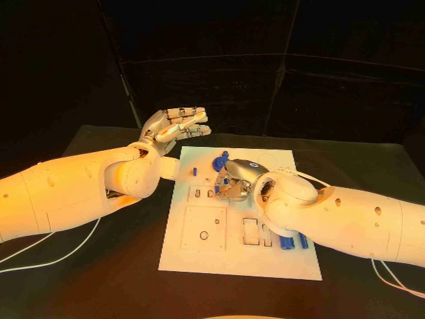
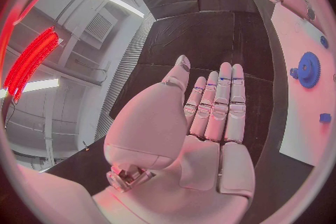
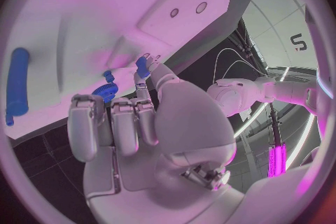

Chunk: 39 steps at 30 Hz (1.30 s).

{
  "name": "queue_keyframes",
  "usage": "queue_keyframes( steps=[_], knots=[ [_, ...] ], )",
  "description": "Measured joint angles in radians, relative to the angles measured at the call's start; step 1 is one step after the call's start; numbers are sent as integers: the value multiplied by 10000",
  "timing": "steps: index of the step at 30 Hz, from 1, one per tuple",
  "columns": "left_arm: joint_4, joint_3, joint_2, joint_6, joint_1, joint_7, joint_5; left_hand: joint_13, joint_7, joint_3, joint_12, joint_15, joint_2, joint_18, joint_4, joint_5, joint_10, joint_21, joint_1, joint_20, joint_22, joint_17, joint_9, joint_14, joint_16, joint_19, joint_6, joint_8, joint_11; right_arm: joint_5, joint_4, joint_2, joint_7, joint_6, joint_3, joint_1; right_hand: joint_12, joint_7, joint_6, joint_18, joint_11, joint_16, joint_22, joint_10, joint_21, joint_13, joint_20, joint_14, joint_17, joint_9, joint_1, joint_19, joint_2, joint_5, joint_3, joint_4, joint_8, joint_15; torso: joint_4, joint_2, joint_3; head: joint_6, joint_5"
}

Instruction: Assemble the parts on the task board

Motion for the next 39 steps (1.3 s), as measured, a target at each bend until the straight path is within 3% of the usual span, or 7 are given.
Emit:
queue_keyframes(
  steps=[28,39],
  knots=[
    [-35,0,39,34,0,0,0,0,0,0,0,0,0,-1,0,0,0,0,0,0,2,0,0,0,0,0,0,-40,0,-302,-382,263,0,106,13,-86,0,-18,6,0,1,0,0,0,0,-1,1,0,-2,-25,-51,0,-54,-1,27,31,-132,1,-9,-1,2,-94,10],
    [-45,0,47,44,0,0,0,0,0,0,0,-1,0,0,0,0,0,0,0,0,3,0,0,-1,0,0,0,-39,0,-303,-452,306,38,289,31,-78,0,5,-31,0,1,0,0,0,0,0,1,0,6,-7,-191,0,-194,-112,27,31,-225,1,-15,-3,2,-142,-7]
  ],
)
